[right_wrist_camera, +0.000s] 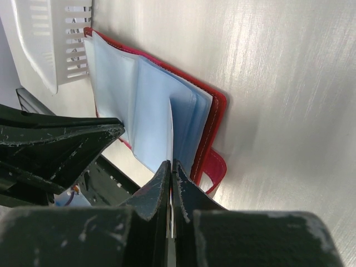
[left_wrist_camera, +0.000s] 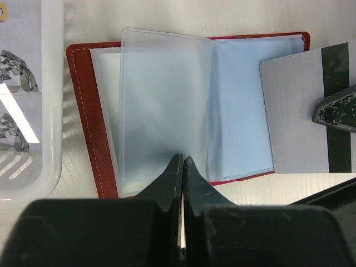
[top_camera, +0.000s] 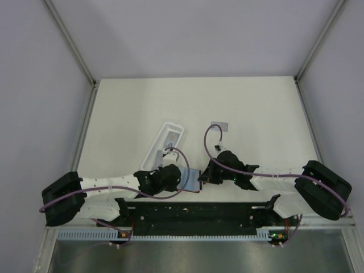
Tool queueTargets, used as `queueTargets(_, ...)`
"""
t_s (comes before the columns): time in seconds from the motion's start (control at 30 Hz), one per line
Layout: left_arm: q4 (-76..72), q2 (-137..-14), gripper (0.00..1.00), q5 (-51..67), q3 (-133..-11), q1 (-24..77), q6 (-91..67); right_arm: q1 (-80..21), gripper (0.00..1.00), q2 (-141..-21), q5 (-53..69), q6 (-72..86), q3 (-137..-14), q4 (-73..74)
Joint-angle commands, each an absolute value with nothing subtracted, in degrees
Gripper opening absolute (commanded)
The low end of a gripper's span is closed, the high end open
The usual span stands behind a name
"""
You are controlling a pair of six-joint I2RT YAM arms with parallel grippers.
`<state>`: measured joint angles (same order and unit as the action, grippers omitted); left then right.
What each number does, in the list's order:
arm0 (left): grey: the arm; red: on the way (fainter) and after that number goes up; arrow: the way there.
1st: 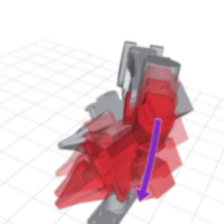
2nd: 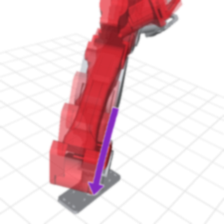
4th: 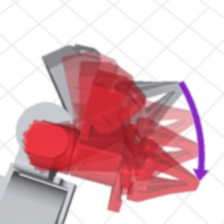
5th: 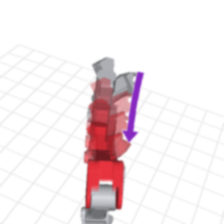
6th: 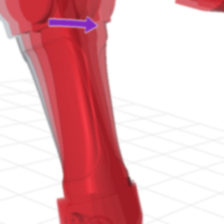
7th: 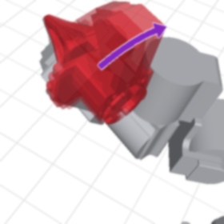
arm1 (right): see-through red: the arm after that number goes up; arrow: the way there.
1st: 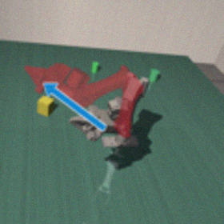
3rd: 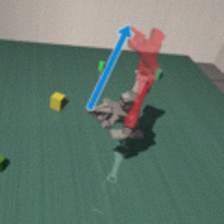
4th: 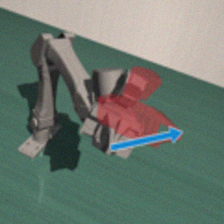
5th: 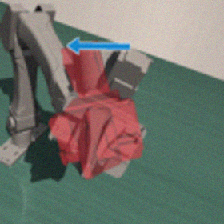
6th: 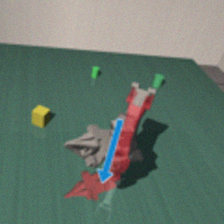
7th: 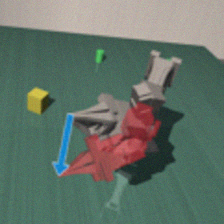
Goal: Put the credit cards into the card holder
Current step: Adjust the card holder at the center of the board.
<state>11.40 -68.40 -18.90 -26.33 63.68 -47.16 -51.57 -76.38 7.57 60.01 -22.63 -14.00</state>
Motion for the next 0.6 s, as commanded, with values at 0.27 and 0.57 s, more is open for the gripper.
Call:
queueTargets(0.27, 11.87, -68.29, 0.00, -17.31, -23.38, 62.93, -48.08, -51.86, 0.00, -67.16, 2.82, 58.54, -26.62, -7.74)
queueTargets(0.57, 11.43, -66.71, 0.00, -16.88, -22.76, 62.93, -48.34, -51.86, 0.00, -69.33, 4.56, 59.32, -31.29, -9.48)
